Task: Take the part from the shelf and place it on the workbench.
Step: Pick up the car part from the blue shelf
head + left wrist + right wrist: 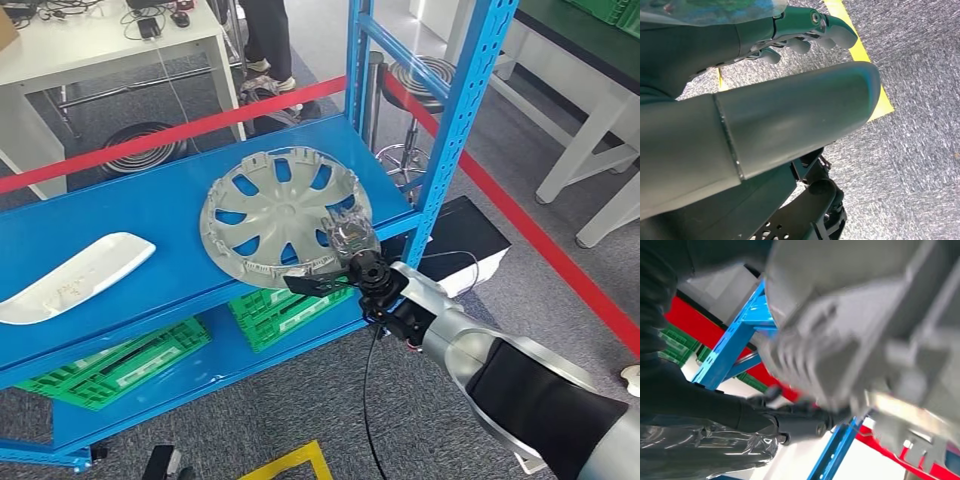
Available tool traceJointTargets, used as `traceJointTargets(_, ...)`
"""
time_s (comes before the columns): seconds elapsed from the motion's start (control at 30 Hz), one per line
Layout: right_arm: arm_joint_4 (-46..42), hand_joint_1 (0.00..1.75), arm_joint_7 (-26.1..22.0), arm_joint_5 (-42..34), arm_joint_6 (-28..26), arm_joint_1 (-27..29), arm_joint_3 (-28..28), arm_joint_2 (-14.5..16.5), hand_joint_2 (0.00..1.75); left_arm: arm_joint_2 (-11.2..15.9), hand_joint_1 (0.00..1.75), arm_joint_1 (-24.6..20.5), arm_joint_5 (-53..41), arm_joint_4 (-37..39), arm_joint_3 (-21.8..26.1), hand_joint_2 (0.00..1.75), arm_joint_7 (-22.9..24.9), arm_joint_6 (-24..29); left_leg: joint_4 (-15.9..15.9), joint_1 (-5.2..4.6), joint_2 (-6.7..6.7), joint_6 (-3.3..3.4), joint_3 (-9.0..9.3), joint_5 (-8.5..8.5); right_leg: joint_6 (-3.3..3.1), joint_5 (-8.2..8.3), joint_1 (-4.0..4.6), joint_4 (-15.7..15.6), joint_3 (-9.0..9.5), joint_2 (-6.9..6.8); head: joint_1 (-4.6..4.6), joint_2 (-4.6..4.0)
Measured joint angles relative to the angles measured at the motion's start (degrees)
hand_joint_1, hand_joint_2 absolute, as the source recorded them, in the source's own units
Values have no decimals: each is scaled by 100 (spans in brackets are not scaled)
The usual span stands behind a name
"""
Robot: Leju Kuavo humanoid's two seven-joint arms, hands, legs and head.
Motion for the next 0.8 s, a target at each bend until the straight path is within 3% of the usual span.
traceJointTargets(0.8, 68, 175, -51, -233, -120, -166, 4, -18, 175, -11, 0, 20, 0, 0, 0, 0, -5, 0, 10, 0, -1, 0, 4, 0, 0, 0, 0, 0, 7, 0, 0, 1)
